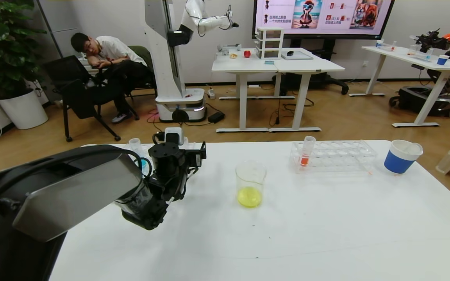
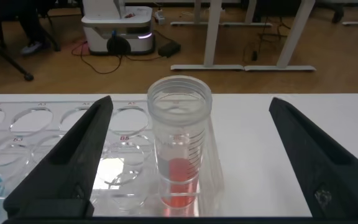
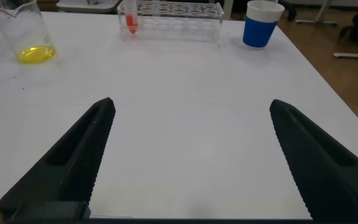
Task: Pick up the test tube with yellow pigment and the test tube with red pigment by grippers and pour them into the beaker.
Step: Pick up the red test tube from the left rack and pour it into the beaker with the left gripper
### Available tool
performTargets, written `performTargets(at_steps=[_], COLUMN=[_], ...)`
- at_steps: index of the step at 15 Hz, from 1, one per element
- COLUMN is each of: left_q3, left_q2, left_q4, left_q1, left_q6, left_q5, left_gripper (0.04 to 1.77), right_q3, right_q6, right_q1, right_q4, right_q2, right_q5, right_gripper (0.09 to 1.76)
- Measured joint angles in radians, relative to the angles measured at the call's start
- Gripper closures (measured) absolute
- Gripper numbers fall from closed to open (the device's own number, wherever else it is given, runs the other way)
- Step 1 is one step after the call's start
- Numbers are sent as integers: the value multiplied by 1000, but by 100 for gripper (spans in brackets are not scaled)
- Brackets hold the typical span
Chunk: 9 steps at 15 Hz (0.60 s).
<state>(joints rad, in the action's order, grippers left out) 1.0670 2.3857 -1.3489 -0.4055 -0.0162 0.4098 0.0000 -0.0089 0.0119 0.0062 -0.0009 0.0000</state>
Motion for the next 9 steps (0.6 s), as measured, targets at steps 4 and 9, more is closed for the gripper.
performTargets(at_steps=[4,9], left_q3=[31,45], left_q2=[17,20], left_q4=[-7,-26], left_q1=[7,6], left_q6=[-1,-2], left_q5=[0,-1], left_gripper=[35,122], right_q3=[0,0], right_q6=[0,0], right_q1=[0,0], right_q4=[0,0], right_q2=[0,0], right_q5=[0,0], right_gripper=[11,11])
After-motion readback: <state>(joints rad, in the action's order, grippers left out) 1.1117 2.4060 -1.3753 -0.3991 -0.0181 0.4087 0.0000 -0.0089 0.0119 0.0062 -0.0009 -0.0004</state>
